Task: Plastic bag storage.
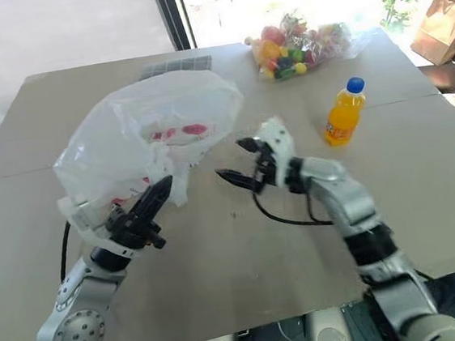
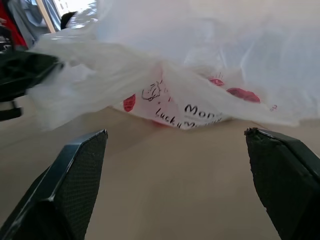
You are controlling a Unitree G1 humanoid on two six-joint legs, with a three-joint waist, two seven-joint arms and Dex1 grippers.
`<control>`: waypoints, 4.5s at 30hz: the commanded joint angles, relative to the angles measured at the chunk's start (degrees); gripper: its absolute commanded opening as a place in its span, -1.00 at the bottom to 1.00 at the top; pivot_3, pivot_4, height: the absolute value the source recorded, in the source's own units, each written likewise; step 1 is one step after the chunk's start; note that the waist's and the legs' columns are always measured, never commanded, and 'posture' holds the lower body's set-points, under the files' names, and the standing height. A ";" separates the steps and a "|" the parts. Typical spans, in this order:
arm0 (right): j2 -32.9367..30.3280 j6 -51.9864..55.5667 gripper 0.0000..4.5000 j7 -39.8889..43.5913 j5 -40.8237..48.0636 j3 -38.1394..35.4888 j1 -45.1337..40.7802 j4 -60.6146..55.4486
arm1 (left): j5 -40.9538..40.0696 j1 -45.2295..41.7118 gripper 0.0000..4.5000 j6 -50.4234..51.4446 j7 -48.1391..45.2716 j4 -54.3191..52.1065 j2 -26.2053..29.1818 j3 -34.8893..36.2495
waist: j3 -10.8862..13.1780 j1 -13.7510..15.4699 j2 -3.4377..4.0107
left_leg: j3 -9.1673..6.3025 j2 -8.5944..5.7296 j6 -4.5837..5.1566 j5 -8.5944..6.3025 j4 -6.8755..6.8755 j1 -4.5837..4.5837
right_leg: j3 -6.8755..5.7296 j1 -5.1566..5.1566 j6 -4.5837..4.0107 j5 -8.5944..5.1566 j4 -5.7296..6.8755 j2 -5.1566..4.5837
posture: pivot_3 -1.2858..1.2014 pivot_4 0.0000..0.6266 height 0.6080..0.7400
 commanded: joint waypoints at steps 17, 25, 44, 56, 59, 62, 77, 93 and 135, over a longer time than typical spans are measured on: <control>-3.61 -14.43 0.98 -22.30 -9.15 -20.92 9.60 7.78 | -1.49 -0.32 -1.00 0.32 1.78 -1.64 -1.04 1.34 | 0.02 0.01 -0.08 | -0.06 -0.01 -0.05 0.05 0.18 0.18 | 0.47 0.01 -0.12 0.09 0.01 0.45 | 0.03 -0.52 1.00; -0.93 -17.46 0.98 -22.39 -8.43 -20.85 -2.60 24.15 | -0.56 -0.67 -1.00 -0.70 2.68 -2.06 -1.83 1.19 | 0.03 0.12 -0.08 | -0.05 -0.01 -0.05 0.04 0.12 0.10 | 0.50 -0.04 -0.17 0.13 -0.04 0.49 | 0.03 -0.52 1.00; 3.23 -29.35 0.35 -16.76 -11.34 -14.51 -13.28 37.95 | 0.28 -0.63 -1.00 -1.67 1.48 -0.52 -1.78 1.21 | 0.08 -0.23 0.00 | -0.03 0.02 -0.06 0.05 0.12 0.14 | 0.52 -0.07 -0.19 0.14 0.04 0.51 | 0.03 -0.52 1.00; 26.10 0.43 0.35 -16.33 3.19 -6.79 -27.55 28.87 | 1.40 -0.88 -1.00 -2.00 0.29 -0.31 -3.20 -1.32 | 0.12 -0.30 0.07 | -0.09 0.06 -0.11 0.08 0.09 0.06 | 0.46 -0.14 -0.23 0.17 0.07 0.53 | 0.03 -0.52 1.00; 32.24 -0.43 0.35 -19.38 3.17 -8.04 -32.11 39.52 | 1.82 -0.84 -1.00 -2.27 0.52 -0.80 -3.93 -1.78 | 0.09 0.14 0.02 | -0.11 0.06 -0.10 0.07 0.07 0.09 | 0.43 -0.11 -0.26 0.17 0.04 0.54 | 0.03 -0.52 1.00; 36.87 -1.88 0.35 -22.34 8.27 -12.62 -38.01 50.53 | 1.73 -0.58 -1.00 -2.54 0.96 -1.49 -4.44 -1.91 | 0.12 0.24 -0.05 | -0.11 0.00 -0.10 0.08 0.11 0.01 | 0.42 -0.10 -0.28 0.19 0.00 0.48 | 0.03 -0.52 1.00; 39.82 3.04 0.99 -14.26 7.78 -10.39 -52.50 66.45 | 2.63 -0.35 -1.00 -3.14 1.10 -1.35 -5.40 -2.92 | 0.61 -1.51 -0.18 | 0.01 0.07 -0.13 0.09 -0.07 -0.20 | 0.50 -0.38 -0.33 0.24 -0.10 0.53 | 0.03 -0.52 1.00; 19.02 1.77 0.99 -2.54 -2.07 2.61 -35.38 37.55 | 2.46 -0.11 -1.00 -3.24 0.72 -0.47 -5.36 -2.44 | 0.57 -0.96 -0.27 | -0.10 0.06 -0.15 0.10 0.00 -0.14 | 0.43 -0.35 -0.34 0.24 0.09 0.52 | 0.03 -0.52 1.00; 22.90 -37.81 -0.05 -28.82 -26.96 -11.96 -56.43 89.42 | 5.09 11.70 -1.00 -4.46 5.73 -11.71 -6.41 -5.21 | 0.62 -1.53 -0.26 | -0.04 0.10 -0.29 0.18 -0.04 -0.02 | 0.53 -0.35 -0.37 0.24 0.15 0.56 | 0.03 -0.52 1.00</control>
